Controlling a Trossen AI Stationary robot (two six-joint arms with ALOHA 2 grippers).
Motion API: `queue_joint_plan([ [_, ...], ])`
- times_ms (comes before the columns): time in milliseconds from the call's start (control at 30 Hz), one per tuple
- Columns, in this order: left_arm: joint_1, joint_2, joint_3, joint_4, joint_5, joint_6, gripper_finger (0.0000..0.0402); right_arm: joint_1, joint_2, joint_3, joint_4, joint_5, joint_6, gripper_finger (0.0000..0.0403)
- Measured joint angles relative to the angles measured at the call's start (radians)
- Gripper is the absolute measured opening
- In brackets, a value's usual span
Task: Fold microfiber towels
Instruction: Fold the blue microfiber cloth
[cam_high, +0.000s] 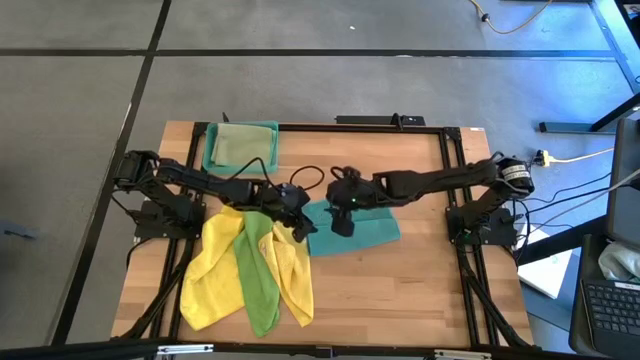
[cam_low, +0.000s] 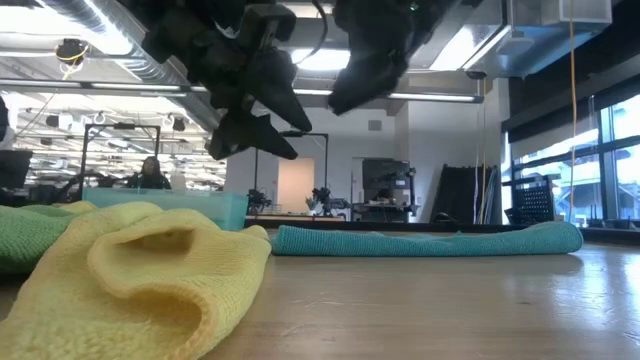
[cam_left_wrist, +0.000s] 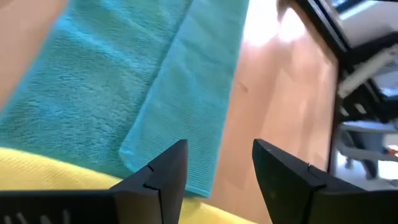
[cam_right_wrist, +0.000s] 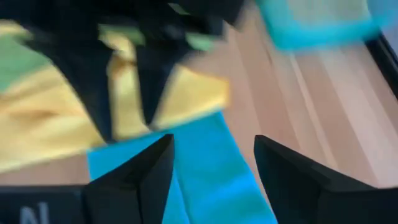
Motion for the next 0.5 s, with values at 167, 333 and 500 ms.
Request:
queue_joint_plan([
  [167, 0.053, -0.002, 0.000, 0.000, 0.117, 0.036, 0.0174, -0.036, -0.001, 0.034, -0.214, -0.086, 0.106, 0.0202],
  [333, 0.121, -0.020, 0.000, -0.059, 0.179, 0.094, 0.0174, -0.131, -0.001, 0.008, -0.380, -0.355, 0.204, 0.0190],
  [500, 0.193, -0.024, 0.000, -0.132, 0.221, 0.160, 0.0174, -0.266, -0.001, -0.045, -0.523, -0.565, 0.196, 0.0189],
])
